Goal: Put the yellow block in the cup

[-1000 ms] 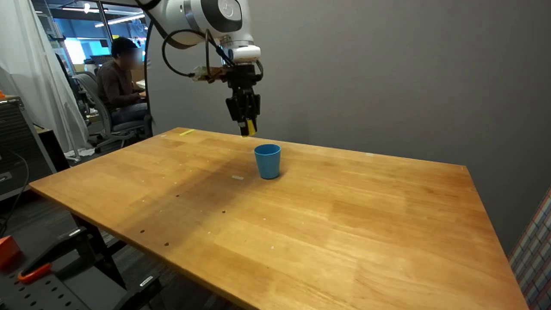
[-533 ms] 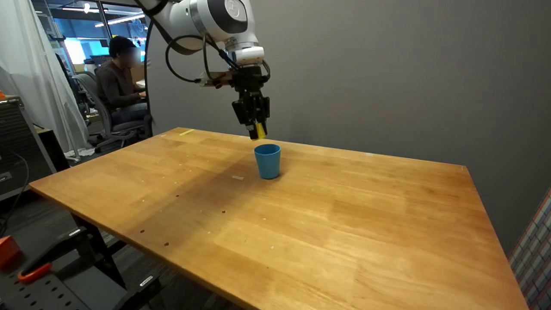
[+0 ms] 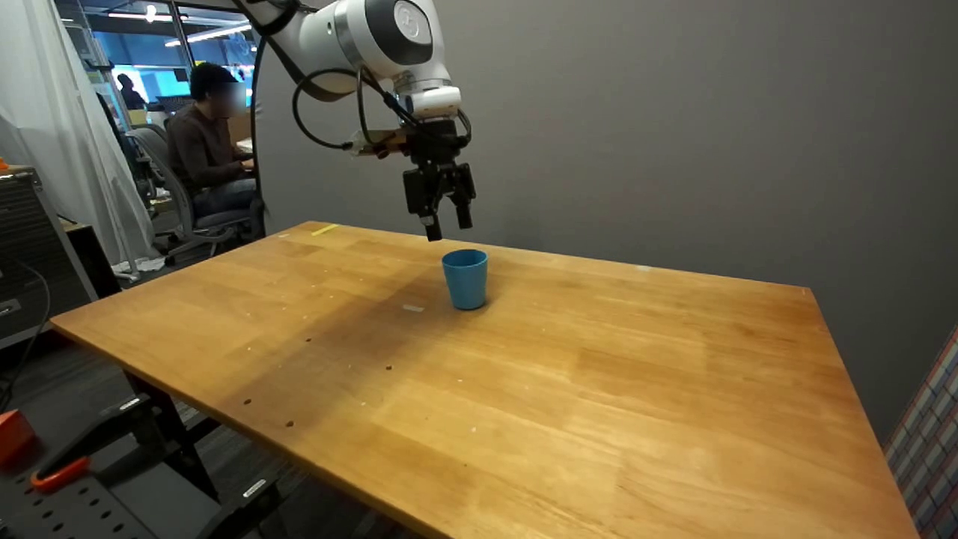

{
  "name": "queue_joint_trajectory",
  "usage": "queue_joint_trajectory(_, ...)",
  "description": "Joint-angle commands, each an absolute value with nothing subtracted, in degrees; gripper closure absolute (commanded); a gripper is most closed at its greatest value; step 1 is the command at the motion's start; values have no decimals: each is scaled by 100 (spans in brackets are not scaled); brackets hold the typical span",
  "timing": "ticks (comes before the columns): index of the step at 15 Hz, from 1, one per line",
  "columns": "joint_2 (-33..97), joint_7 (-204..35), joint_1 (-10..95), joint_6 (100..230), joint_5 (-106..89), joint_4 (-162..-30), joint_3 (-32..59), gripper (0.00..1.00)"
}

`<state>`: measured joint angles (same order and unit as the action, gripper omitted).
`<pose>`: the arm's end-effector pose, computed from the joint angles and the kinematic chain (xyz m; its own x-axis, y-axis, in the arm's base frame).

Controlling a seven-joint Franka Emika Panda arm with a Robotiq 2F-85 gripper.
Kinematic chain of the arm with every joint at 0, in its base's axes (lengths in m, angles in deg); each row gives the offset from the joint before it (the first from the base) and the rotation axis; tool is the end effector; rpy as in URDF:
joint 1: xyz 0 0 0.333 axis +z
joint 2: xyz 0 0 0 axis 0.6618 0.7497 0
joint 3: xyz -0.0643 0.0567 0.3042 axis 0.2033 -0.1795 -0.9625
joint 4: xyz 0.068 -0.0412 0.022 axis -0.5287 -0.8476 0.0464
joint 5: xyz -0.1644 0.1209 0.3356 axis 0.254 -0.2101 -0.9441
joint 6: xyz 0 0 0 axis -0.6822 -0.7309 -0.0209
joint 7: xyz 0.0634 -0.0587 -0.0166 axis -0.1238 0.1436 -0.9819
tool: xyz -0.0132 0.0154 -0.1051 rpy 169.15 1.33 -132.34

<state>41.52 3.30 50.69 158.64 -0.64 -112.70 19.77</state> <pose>0.6184 -0.0080 0.2574 0.0951 -0.9719 0.2154 -0.9911 -0.0721 0.1123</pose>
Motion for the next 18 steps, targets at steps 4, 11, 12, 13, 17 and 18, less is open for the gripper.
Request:
queue_joint_trajectory(4,3399,-568,5013,16155,-115,-11724,1442,0)
queue_joint_trajectory(11,2446,-2417,5020,15437,-501,-11914,733,0)
queue_joint_trajectory(12,2313,-2718,5022,15234,-579,-11890,665,0)
queue_joint_trajectory(13,2212,-3018,5025,15038,-649,-11847,608,0)
queue_joint_trajectory(17,1694,-4354,4980,14228,-836,-11727,501,0)
queue_joint_trajectory(18,1537,-4709,4963,14088,-822,-11743,506,0)
